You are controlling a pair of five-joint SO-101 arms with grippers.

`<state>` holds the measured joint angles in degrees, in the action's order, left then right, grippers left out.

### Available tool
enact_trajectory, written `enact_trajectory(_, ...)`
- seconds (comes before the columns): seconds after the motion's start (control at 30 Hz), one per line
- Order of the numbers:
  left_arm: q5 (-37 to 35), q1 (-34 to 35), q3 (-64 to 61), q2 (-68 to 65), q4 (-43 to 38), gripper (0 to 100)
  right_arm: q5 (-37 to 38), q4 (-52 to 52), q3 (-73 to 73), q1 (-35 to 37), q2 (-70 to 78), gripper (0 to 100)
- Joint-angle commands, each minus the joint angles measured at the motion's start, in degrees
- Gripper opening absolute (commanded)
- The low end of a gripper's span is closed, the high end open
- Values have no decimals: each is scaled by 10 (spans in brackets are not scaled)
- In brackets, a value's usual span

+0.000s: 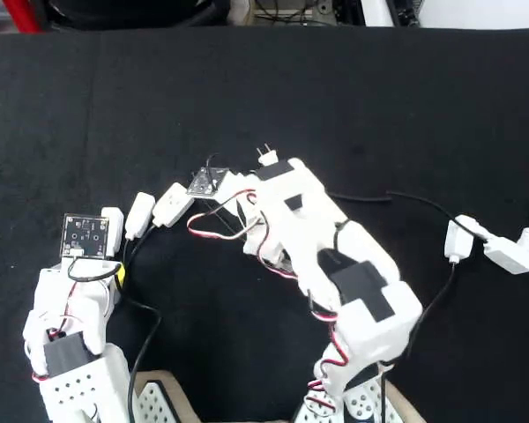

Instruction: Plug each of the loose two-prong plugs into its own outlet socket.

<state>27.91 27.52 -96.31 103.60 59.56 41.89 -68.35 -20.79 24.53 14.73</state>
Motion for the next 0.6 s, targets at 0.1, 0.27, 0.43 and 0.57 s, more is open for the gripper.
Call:
enact_trajectory(0.1,3,-7,-10,7,0,275,9,-33,64,-5,21,17)
enact_trajectory(0.27,3,-7,-10,7,0,275,4,-143,131,-8,49,115)
enact_trajectory(0.43,3,-7,-10,7,0,275,-22,-184,199,-6,115,72)
enact_trajectory(0.57,3,-7,-10,7,0,275,-33,-234,272,-9,178,72)
